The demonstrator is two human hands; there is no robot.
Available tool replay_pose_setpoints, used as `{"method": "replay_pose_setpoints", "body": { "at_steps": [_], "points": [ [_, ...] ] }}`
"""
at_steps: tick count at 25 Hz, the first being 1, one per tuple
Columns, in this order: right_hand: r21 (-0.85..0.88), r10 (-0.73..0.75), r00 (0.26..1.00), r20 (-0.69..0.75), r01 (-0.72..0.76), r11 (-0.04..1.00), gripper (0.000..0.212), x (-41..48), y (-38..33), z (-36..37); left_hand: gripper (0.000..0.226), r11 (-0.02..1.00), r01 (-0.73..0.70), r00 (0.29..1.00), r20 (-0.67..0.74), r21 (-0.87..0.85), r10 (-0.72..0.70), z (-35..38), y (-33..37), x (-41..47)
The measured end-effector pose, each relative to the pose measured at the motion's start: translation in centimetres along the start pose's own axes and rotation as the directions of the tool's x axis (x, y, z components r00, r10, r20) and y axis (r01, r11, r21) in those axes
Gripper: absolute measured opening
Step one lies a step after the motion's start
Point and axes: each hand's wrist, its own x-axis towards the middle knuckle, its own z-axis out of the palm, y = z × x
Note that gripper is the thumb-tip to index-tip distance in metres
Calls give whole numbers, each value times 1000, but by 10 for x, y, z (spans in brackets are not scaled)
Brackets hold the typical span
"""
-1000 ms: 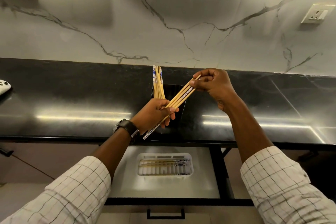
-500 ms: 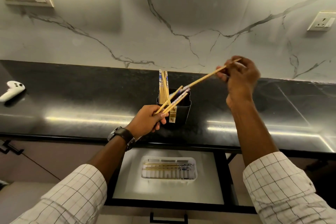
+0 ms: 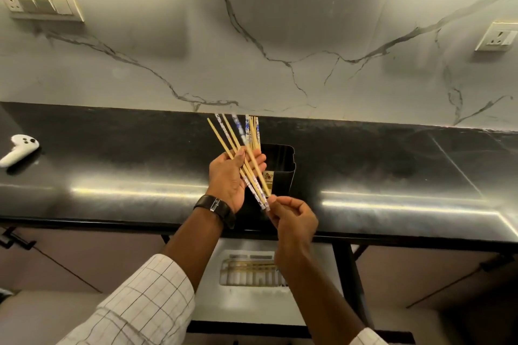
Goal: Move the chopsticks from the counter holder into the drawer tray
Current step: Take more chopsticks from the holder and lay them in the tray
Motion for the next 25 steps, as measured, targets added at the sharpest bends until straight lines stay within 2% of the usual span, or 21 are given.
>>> {"method": "replay_pose_setpoints", "body": {
  "at_steps": [4, 6, 7, 9, 10, 12, 14, 17, 20, 25],
  "points": [
    [-287, -23, 989, 148, 65, 956, 15, 0, -8, -3, 21, 997, -28, 999, 23, 68, 27, -6, -7, 2],
    [-497, -112, 961, 253, 229, 837, 14, 3, -22, -1, 22, 990, -15, 999, 42, 139, 9, -7, -11, 3],
    [-548, -188, 935, 301, 330, 769, 16, 5, -32, 2, 22, 983, -7, 998, 67, 181, -5, -7, -13, 4],
    [-537, -352, 880, 318, 473, 698, 25, 12, -59, 15, 23, 961, -15, 986, 165, 276, -31, -9, -14, 2],
    [-493, -390, 866, 312, 498, 713, 30, 18, -74, 23, 24, 949, -27, 972, 232, 313, -49, -10, -14, 0],
    [-407, -352, 867, 352, 480, 777, 36, 30, -106, 39, 26, 933, -44, 929, 358, 358, -94, -12, -14, -3],
    [-418, -282, 858, 430, 466, 780, 34, 42, -130, 49, 26, 907, -82, 899, 424, 414, -112, -12, -13, -4],
    [-491, -224, 842, 491, 480, 727, 21, 55, -149, 52, 23, 850, -167, 877, 468, 499, -103, -13, -10, -2],
    [-536, -212, 846, 490, 484, 692, 17, 61, -156, 49, 21, 789, -222, 867, 486, 573, -109, -18, -9, 1],
    [-565, -354, 848, 395, 528, 634, 17, 63, -163, 46, 20, 717, -310, 850, 520, 625, -87, -22, -10, 5]
  ]
}}
